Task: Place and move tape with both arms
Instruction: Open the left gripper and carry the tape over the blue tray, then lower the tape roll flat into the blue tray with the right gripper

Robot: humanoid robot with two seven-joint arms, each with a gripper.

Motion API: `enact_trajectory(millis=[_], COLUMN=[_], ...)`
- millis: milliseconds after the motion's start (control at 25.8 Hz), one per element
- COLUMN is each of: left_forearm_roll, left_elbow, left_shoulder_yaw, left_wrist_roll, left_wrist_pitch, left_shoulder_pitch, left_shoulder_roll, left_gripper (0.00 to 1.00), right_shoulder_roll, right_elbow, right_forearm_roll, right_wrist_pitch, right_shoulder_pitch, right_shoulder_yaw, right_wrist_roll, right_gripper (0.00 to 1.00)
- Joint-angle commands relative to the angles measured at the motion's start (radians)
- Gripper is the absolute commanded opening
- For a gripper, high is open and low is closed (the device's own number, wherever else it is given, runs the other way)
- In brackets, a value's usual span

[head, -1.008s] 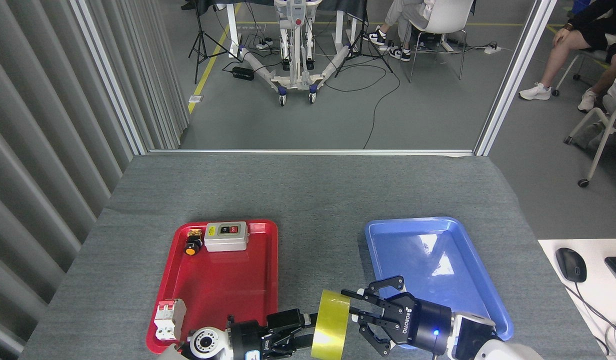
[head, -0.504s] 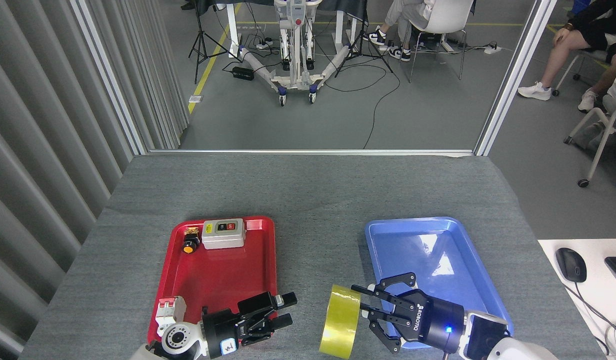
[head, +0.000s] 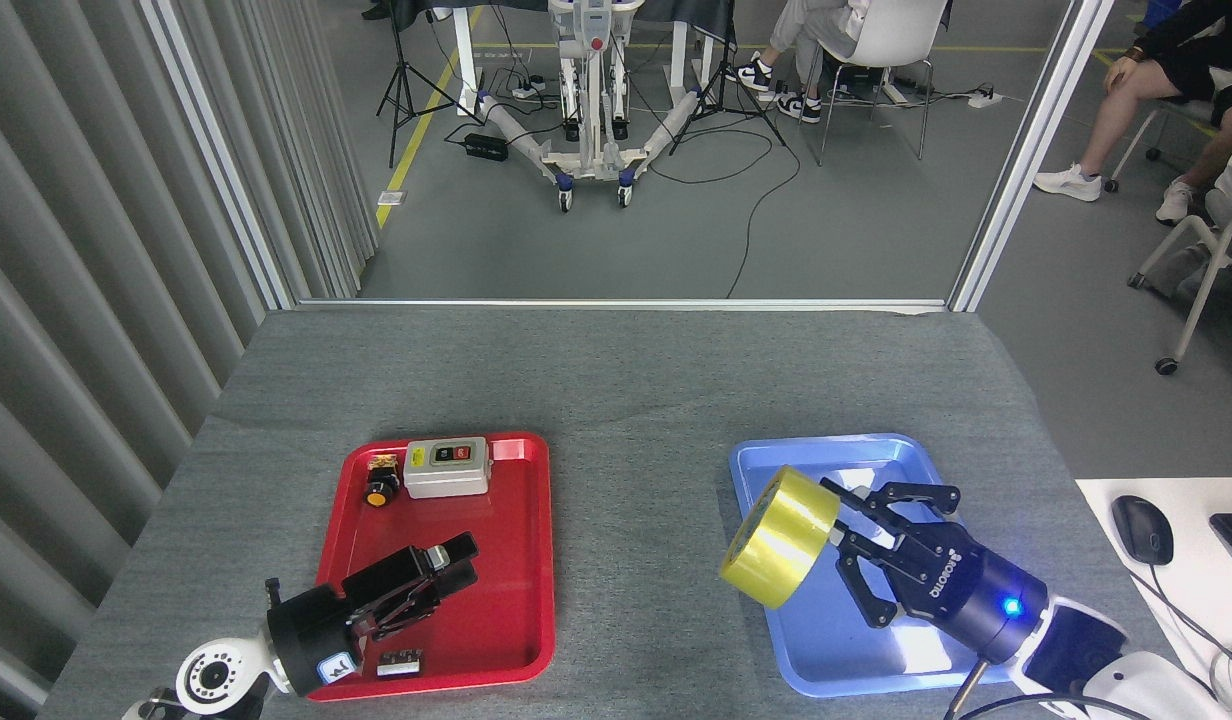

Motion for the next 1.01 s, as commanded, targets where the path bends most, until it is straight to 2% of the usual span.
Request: enact_trajectory(millis=[0, 116, 194, 272, 349, 465, 582, 621, 737, 776, 853, 931, 970], left_forearm_roll=[-0.146, -0.157, -0.16, -0.171, -0.225, -0.295, -0.329, -0.346, -0.438, -0.482, -0.654, -0.832, -0.874], left_elbow=[-0.065, -0.104, -0.145, -0.159, -0.17, -0.185, -0.22, -0.229, -0.259, -0.275, -0.295, -0.321, -0.331], left_shoulder_yaw=[0.052, 0.073, 0.102, 0.106, 0.106, 0.109, 0.107, 0.107, 0.112, 0.113, 0.113, 0.113, 0.115], left_wrist_roll=[0.0, 0.0, 0.006, 0.043, 0.135, 0.258, 0.351, 0.388, 0.545, 0.591, 0.67, 0.741, 0.761], left_wrist_pitch=[0.086, 0.23, 0.236, 0.207, 0.17, 0.15, 0.138, 0.138, 0.139, 0.139, 0.145, 0.152, 0.152], left_shoulder_pitch=[0.029, 0.036, 0.044, 0.045, 0.053, 0.078, 0.082, 0.084, 0.114, 0.125, 0.153, 0.191, 0.203], left_shoulder_roll=[0.021, 0.03, 0.032, 0.032, 0.033, 0.036, 0.036, 0.036, 0.036, 0.036, 0.035, 0.033, 0.033], left_gripper=[0.99, 0.99, 0.99, 0.99, 0.99, 0.99, 0.99, 0.99, 0.99, 0.99, 0.99, 0.99, 0.99], right_shoulder_roll=[0.019, 0.065, 0.093, 0.16, 0.238, 0.272, 0.245, 0.218, 0.136, 0.119, 0.099, 0.079, 0.071], right_elbow=[0.0, -0.006, -0.02, -0.02, -0.02, -0.018, -0.003, -0.002, 0.037, 0.051, 0.06, 0.064, 0.075], right_forearm_roll=[-0.169, -0.286, -0.327, -0.332, -0.327, -0.333, -0.35, -0.364, -0.461, -0.504, -0.568, -0.61, -0.623], right_wrist_pitch=[-0.021, -0.02, -0.018, -0.02, -0.018, 0.006, 0.121, 0.151, 0.192, 0.218, 0.287, 0.348, 0.373], right_shoulder_pitch=[0.081, 0.121, 0.13, 0.146, 0.156, 0.147, 0.141, 0.141, 0.13, 0.11, 0.07, 0.024, -0.002], right_shoulder_yaw=[-0.176, -0.29, -0.359, -0.457, -0.537, -0.586, -0.567, -0.551, -0.457, -0.436, -0.394, -0.356, -0.336], right_wrist_roll=[0.18, 0.372, 0.485, 0.609, 0.755, 0.93, 1.007, 1.022, 1.091, 1.131, 1.232, 1.301, 1.315], right_gripper=[0.0, 0.0, 0.0, 0.0, 0.0, 0.0, 0.0, 0.0, 0.0, 0.0, 0.0, 0.0, 0.0])
